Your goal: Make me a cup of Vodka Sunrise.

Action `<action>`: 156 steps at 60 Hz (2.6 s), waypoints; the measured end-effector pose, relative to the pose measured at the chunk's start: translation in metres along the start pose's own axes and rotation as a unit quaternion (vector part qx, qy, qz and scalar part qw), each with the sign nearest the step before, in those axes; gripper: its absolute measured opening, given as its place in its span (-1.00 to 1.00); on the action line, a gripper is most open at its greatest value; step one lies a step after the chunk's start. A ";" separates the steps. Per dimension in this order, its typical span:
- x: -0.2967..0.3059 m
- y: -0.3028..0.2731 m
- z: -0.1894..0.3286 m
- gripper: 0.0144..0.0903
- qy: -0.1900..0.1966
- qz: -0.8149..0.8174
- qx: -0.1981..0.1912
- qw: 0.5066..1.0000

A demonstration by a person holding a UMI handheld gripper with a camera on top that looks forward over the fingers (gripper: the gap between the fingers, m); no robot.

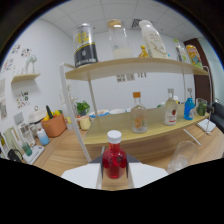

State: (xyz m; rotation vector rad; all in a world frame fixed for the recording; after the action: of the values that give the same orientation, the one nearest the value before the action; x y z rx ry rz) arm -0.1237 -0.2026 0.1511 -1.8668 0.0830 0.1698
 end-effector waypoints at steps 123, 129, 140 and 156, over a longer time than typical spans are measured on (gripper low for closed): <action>0.203 -0.121 -0.151 0.87 0.060 -0.033 -0.011 0.998; 0.228 -0.178 -0.140 0.88 0.070 -0.028 0.023 0.997; 0.260 -0.258 -0.101 0.87 0.067 -0.024 0.080 0.994; 0.287 -0.301 -0.030 0.86 0.055 -0.056 0.101 0.992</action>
State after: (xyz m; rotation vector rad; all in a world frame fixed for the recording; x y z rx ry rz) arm 0.2049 -0.1335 0.3987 -1.6725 0.0679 -0.0202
